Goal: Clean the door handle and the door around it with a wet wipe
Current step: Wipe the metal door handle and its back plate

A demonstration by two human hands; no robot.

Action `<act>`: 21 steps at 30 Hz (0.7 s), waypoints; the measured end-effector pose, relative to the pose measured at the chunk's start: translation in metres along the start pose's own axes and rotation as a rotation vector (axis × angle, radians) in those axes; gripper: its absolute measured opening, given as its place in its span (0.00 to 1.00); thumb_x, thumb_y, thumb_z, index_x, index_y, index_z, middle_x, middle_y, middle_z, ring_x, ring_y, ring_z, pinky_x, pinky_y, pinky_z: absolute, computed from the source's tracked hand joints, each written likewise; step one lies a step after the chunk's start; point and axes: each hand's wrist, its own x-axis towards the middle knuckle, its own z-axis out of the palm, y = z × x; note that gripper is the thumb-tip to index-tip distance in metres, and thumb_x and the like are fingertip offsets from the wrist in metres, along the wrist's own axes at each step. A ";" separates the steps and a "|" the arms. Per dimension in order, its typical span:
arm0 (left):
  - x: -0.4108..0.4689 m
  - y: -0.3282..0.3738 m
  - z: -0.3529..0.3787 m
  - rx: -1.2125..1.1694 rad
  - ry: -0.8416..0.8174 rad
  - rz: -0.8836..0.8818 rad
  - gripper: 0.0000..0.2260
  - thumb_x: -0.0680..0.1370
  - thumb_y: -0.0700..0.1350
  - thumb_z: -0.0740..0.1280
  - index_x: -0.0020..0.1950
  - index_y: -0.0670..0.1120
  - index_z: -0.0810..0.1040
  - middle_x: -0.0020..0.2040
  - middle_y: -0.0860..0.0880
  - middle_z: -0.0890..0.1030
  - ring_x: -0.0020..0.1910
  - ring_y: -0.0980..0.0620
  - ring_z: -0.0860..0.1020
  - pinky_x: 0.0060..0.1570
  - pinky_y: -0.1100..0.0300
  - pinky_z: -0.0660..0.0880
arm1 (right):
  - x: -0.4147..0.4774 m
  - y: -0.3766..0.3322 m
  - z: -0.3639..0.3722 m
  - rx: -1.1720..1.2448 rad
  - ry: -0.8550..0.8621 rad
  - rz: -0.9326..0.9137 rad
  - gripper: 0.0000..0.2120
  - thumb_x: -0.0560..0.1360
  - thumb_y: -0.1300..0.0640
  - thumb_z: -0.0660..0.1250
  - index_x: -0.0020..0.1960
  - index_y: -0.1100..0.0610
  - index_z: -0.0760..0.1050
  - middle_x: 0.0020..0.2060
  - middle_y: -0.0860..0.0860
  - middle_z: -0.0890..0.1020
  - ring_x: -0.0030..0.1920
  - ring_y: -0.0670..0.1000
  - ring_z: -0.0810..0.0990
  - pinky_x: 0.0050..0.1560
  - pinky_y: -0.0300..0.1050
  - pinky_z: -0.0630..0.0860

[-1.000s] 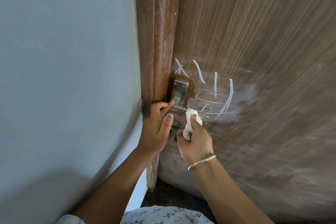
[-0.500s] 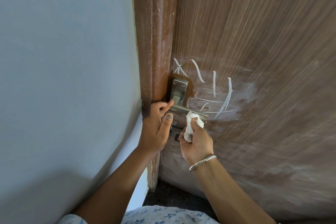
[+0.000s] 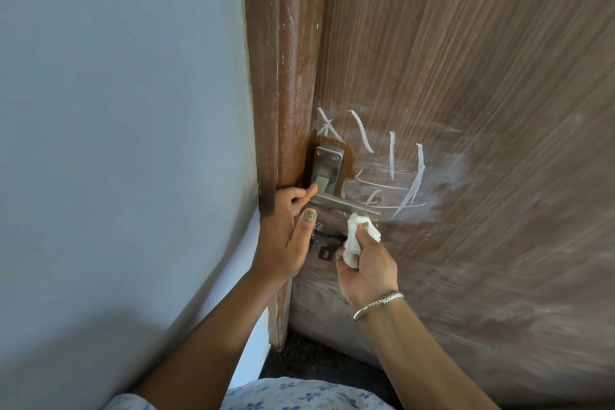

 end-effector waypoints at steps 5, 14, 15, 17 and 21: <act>0.000 0.000 0.000 -0.002 0.002 -0.011 0.20 0.78 0.54 0.54 0.55 0.37 0.68 0.64 0.47 0.75 0.21 0.59 0.68 0.25 0.73 0.62 | 0.000 -0.009 0.001 0.026 -0.019 -0.030 0.03 0.75 0.56 0.68 0.45 0.55 0.76 0.43 0.51 0.80 0.41 0.48 0.78 0.34 0.41 0.74; 0.000 0.002 -0.001 -0.008 0.008 0.019 0.31 0.77 0.64 0.50 0.55 0.36 0.68 0.64 0.50 0.74 0.22 0.58 0.69 0.25 0.73 0.62 | 0.004 -0.007 -0.005 -0.018 0.015 -0.053 0.03 0.75 0.56 0.68 0.47 0.55 0.77 0.43 0.51 0.81 0.42 0.49 0.80 0.35 0.42 0.74; 0.001 0.002 -0.001 -0.006 0.009 0.016 0.31 0.77 0.64 0.50 0.55 0.36 0.68 0.64 0.50 0.73 0.22 0.58 0.69 0.26 0.73 0.62 | 0.005 -0.007 -0.006 -0.021 0.013 -0.055 0.03 0.75 0.56 0.67 0.47 0.54 0.78 0.42 0.51 0.81 0.42 0.48 0.80 0.36 0.42 0.75; 0.001 0.002 -0.001 0.004 0.009 0.013 0.31 0.77 0.64 0.50 0.55 0.36 0.68 0.64 0.51 0.73 0.22 0.58 0.70 0.26 0.73 0.63 | 0.006 -0.007 -0.009 -0.007 -0.002 -0.035 0.03 0.75 0.56 0.67 0.47 0.55 0.78 0.41 0.50 0.81 0.41 0.48 0.79 0.38 0.43 0.75; 0.001 0.001 -0.001 0.012 0.008 0.013 0.30 0.77 0.64 0.50 0.56 0.37 0.68 0.64 0.52 0.73 0.22 0.57 0.69 0.25 0.73 0.63 | 0.010 -0.007 -0.014 -0.078 -0.005 -0.123 0.04 0.76 0.60 0.63 0.44 0.54 0.75 0.44 0.53 0.77 0.41 0.47 0.75 0.49 0.52 0.76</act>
